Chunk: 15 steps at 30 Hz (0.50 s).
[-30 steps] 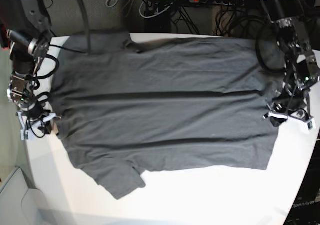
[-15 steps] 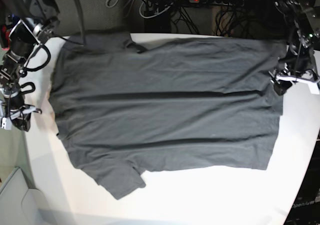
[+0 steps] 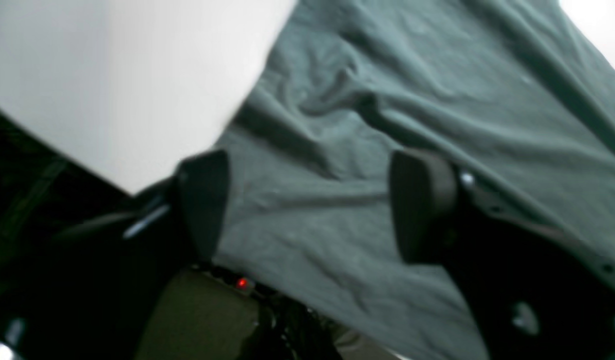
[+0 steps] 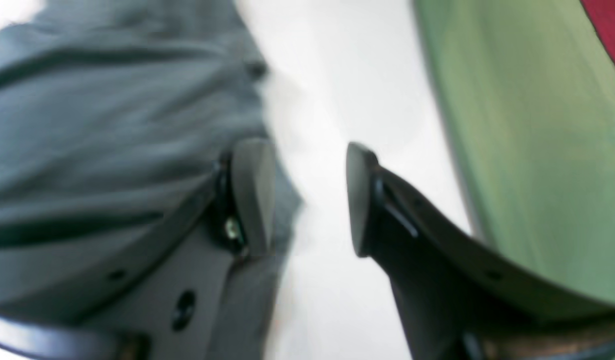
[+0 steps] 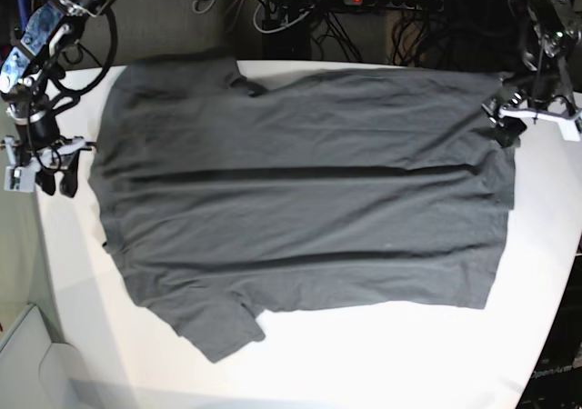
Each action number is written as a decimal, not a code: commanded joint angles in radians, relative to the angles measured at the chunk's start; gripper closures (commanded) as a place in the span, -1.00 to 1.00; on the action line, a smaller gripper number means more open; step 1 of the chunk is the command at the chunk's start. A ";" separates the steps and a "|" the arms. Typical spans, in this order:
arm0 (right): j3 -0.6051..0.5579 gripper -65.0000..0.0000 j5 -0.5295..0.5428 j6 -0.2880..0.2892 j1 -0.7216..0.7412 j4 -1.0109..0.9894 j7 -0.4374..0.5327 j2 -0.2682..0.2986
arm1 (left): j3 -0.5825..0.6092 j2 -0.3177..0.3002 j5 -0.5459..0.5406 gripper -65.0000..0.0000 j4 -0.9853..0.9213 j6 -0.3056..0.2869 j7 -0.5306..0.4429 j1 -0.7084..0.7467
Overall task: Layout the t-shirt on the table in an organized manner, then fold the t-shirt properly
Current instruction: 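Move both grippers to the shirt's shoulder corners and grasp them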
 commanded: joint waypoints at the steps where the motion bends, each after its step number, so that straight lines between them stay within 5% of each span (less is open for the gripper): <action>1: -0.001 0.22 0.028 -0.001 -0.016 0.060 -0.023 -0.002 | -0.009 -0.012 -0.007 -0.64 0.019 -0.032 -0.014 0.012; 4: -0.045 0.22 0.068 -0.001 -0.063 0.194 -0.182 -0.022 | -0.021 -0.015 0.002 -0.84 0.019 -0.120 -0.022 0.034; 9: -0.139 0.22 0.076 -0.001 -0.100 0.283 -0.419 -0.019 | -0.121 0.018 0.003 -0.89 0.013 -0.172 -0.022 0.034; 15: -0.203 0.19 0.077 -0.001 -0.198 0.349 -0.500 -0.018 | -0.179 0.017 0.012 -0.89 -0.022 -0.219 -0.011 0.034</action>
